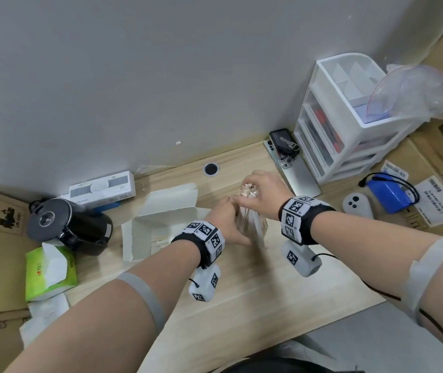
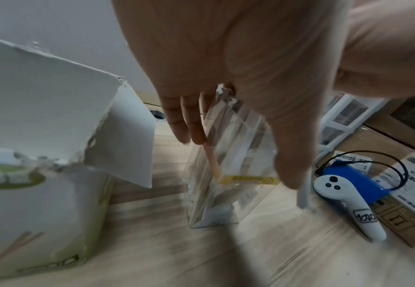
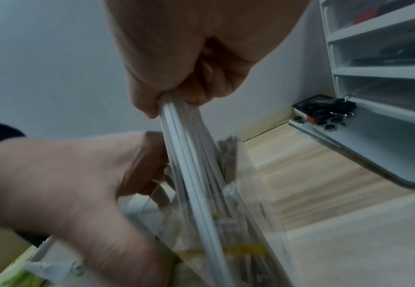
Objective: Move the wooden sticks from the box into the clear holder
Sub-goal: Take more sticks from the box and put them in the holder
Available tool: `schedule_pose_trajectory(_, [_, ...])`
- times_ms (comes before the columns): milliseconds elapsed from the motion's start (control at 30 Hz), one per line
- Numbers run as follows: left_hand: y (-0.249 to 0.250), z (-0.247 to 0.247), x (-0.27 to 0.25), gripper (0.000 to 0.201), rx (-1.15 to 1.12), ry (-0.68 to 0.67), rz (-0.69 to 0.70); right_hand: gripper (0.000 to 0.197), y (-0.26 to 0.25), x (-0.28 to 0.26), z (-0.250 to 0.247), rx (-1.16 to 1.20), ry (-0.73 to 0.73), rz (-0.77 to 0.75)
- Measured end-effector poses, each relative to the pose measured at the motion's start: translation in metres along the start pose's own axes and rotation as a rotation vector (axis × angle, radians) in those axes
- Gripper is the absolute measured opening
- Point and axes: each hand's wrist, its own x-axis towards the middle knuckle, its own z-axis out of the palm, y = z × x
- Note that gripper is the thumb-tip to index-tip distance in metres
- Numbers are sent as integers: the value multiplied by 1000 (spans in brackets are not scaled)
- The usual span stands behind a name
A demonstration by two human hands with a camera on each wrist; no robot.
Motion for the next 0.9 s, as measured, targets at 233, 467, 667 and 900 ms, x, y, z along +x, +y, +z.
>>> schedule_pose_trajectory(233, [6,3,6,120,-76,60,-49,38,-19,20,-14,-9,11,52])
schedule_pose_trajectory(467, [1,5,14,90,-52,132,-32,26,-40,22,-23,33,5,14])
schedule_pose_trajectory(667, [3,-1,15,74,-70,79,-43,27,-45,26,-25,51,-16,38])
schedule_pose_trajectory(900, [5,-4,15,83,-61,60,-64,42,-45,33,-26,29,22,-27])
